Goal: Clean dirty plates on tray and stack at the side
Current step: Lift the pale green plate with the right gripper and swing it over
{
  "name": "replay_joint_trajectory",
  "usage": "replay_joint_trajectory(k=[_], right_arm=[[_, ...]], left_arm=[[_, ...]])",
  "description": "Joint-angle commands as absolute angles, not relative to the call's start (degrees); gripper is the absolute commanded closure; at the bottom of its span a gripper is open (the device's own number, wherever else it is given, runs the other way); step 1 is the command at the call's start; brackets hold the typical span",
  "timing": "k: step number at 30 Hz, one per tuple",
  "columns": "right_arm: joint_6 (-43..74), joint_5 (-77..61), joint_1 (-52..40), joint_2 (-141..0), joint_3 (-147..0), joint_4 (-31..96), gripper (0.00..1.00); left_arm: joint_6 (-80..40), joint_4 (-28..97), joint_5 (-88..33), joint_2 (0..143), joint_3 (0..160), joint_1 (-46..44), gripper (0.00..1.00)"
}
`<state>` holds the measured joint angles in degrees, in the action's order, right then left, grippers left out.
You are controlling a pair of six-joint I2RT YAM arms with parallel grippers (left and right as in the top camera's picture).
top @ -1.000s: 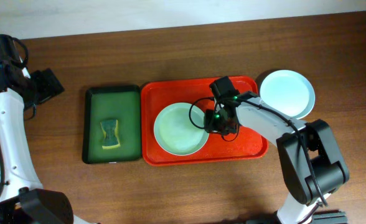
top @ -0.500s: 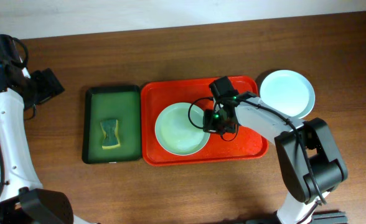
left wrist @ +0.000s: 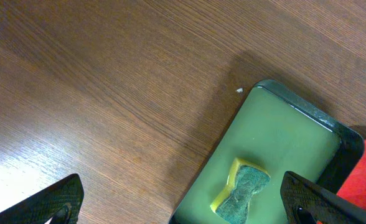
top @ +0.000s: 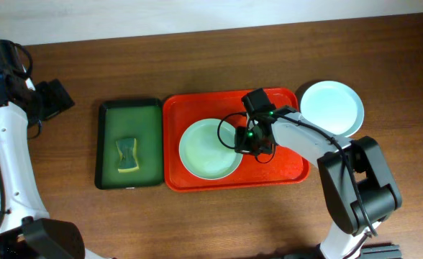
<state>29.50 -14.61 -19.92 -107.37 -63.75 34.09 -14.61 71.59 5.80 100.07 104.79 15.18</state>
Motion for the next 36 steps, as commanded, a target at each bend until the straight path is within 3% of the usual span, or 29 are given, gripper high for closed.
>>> replay_joint_trajectory(k=[1,12,26,31,36], right_arm=[[29.43,-13.23,-20.23,-108.51,-63.2,34.2,0.96],[29.43,-14.59,-19.97,-108.36,-65.54,35.22,0.96],[27.05,-14.98,-13.85,-106.37,-89.36,65.08,0.96],[29.71,-15.22,-13.87,-106.37,-91.85,66.22,0.96],[34.98,-15.81,-18.44,-106.39,-91.94,57.49,0.96]], left_arm=[[-15.38,71.68,5.39,99.98,105.06,15.44,0.01],[-15.38,71.68,5.39,99.98,105.06,15.44,0.01],[-15.38,71.68,5.39,99.98,105.06,15.44,0.01],[-15.38,71.68,5.39,99.98,105.06,15.44,0.01],[-15.38,71.68,5.39,99.98,105.06,15.44,0.01]])
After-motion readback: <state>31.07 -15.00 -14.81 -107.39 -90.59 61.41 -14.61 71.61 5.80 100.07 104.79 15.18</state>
